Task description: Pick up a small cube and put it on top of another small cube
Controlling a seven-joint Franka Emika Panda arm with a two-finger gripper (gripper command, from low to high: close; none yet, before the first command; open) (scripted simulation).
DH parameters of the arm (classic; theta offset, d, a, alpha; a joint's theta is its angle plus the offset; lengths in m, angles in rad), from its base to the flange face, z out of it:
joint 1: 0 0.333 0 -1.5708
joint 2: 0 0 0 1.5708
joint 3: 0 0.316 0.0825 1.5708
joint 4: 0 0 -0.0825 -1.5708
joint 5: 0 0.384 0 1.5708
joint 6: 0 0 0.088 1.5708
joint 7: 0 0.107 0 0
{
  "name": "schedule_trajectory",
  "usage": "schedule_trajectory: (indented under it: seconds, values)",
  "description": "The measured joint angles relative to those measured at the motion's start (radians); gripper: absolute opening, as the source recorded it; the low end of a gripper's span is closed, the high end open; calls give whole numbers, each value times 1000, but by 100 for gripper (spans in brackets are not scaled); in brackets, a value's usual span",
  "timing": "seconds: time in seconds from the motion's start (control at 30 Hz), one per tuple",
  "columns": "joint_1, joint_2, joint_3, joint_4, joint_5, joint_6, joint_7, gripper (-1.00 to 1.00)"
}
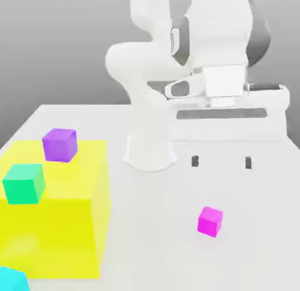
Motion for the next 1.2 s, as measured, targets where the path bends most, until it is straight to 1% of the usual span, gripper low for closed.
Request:
schedule_trajectory:
  seconds: [0.1,0.17,0.27,0.33,0.37,0.4,0.57,0.6,0.67,0.7,0.77,0.87,0.97,1.03,1.2]
  values:
    - [1,118,57,-79,-59,82,172,0]
    - [18,196,39,-106,-148,137,288,0]
    - [105,309,-82,-94,-297,220,411,0]
    - [181,381,-176,-79,-372,276,470,0]
    - [224,417,-223,-71,-393,305,487,0]
    - [260,447,-261,-65,-404,330,496,-100]
    - [259,447,-261,-65,-404,333,497,-100]
    - [277,462,-279,-62,-410,345,502,-100]
    - [248,429,-246,-69,-391,318,486,-100]
    - [225,399,-216,-76,-365,294,466,-100]
    - [191,331,-162,-92,-280,242,403,-100]
    - [188,221,-122,-115,-151,158,308,-100]
    - [128,171,-159,-47,-111,41,214,-100]
    - [93,152,-201,20,-106,-44,151,-100]
    - [-60,112,-293,197,-105,-261,-6,-100]
